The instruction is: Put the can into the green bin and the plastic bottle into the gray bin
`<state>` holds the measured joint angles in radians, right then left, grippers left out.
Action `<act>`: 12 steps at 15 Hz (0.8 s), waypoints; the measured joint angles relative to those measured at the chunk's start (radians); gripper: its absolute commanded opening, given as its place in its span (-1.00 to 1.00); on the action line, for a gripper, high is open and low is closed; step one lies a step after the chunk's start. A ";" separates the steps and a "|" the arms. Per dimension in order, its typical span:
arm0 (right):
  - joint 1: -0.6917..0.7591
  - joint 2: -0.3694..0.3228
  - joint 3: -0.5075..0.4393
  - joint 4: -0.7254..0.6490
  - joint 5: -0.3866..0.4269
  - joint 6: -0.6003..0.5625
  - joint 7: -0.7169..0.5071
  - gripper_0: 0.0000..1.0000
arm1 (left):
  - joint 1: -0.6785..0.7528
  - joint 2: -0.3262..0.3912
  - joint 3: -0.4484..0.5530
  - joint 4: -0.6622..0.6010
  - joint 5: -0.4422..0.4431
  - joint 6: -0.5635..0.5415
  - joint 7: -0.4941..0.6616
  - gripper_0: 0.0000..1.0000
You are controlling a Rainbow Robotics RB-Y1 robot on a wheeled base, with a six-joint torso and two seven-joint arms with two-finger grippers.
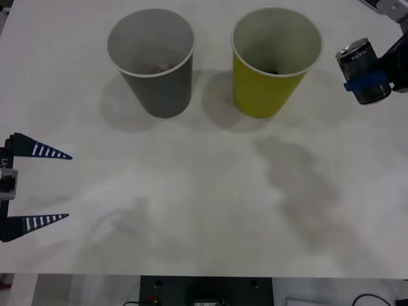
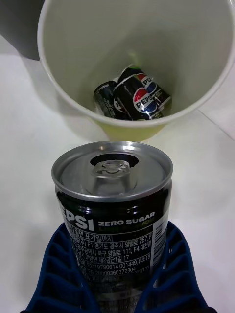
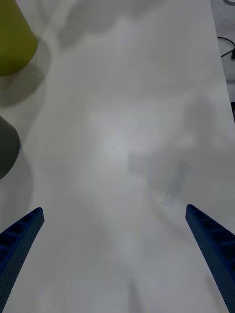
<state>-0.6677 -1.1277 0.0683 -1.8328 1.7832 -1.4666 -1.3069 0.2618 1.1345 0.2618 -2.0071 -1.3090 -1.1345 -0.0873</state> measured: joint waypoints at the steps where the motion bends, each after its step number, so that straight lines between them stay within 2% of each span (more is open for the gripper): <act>1: -0.062 -0.002 0.047 0.038 0.000 -0.008 0.000 -1.00 | 0.000 0.000 0.000 0.000 0.000 0.000 0.000 1.00; 4: -0.238 0.006 0.195 0.161 0.009 -0.010 -0.001 -1.00 | 0.000 0.000 0.000 0.000 0.000 0.000 0.000 1.00; 7: -0.401 0.067 0.321 0.314 0.041 -0.009 -0.001 -1.00 | 0.000 0.000 0.000 0.000 0.000 0.000 0.000 1.00; 9: -0.481 0.125 0.366 0.412 0.063 -0.009 0.000 -1.00 | 0.000 0.000 0.000 0.000 0.000 0.000 0.000 1.00; 12: -0.564 0.238 0.378 0.535 0.159 -0.008 0.000 -1.00 | 0.000 0.000 0.000 0.000 0.000 0.000 0.000 1.00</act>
<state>-1.2313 -0.8893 0.4463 -1.2974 1.9426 -1.4748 -1.3070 0.2618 1.1345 0.2618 -2.0071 -1.3090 -1.1345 -0.0873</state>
